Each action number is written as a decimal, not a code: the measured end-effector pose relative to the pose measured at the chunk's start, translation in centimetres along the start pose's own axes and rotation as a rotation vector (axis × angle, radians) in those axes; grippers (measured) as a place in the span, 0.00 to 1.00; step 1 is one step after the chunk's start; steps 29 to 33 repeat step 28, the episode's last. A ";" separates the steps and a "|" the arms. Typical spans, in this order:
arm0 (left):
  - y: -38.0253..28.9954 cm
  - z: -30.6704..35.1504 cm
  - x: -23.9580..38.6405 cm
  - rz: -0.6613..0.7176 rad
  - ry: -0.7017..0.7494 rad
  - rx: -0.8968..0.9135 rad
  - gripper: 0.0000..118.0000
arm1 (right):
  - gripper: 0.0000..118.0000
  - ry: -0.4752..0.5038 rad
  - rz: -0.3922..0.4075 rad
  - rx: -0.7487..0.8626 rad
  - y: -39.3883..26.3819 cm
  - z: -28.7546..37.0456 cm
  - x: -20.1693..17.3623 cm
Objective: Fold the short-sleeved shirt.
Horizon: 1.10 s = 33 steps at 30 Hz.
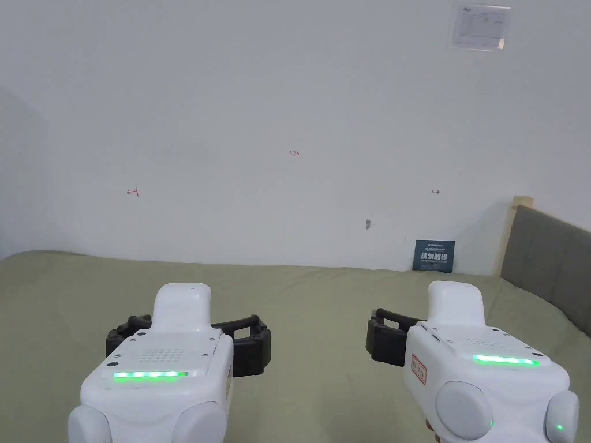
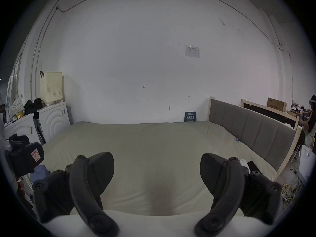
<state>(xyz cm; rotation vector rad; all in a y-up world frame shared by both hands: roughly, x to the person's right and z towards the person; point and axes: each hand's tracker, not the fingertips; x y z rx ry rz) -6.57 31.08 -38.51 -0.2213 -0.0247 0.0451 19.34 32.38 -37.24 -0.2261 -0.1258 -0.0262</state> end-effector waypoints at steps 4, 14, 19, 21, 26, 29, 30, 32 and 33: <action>0.4 -0.2 -0.2 0.018 -0.006 -0.002 1.00 | 0.89 0.009 -0.010 0.003 0.4 0.1 0.1; 0.8 -0.6 -0.3 0.031 -0.007 -0.011 1.00 | 0.89 0.005 0.004 0.006 0.6 0.1 -0.1; 0.9 -1.0 -0.3 0.019 -0.004 -0.013 1.00 | 0.89 -0.011 0.023 -0.002 0.4 -0.3 -0.2; 0.9 -1.1 -0.3 0.021 0.005 -0.016 1.00 | 0.89 -0.005 0.017 -0.008 0.4 -0.3 -0.2; 0.9 -1.2 -0.4 0.030 0.002 -0.020 1.00 | 0.89 0.037 0.046 -0.012 0.2 -0.2 -0.6; 0.8 -1.3 -0.4 0.030 0.003 -0.021 1.00 | 0.89 0.089 0.028 -0.016 0.0 -0.2 -0.7; 0.8 -1.3 -0.4 0.030 0.003 -0.021 1.00 | 0.89 0.089 0.028 -0.016 0.0 -0.2 -0.7; 0.8 -1.3 -0.4 0.030 0.003 -0.021 1.00 | 0.89 0.089 0.028 -0.016 0.0 -0.2 -0.7; 0.8 -1.3 -0.4 0.030 0.003 -0.021 1.00 | 0.89 0.089 0.028 -0.016 0.0 -0.2 -0.7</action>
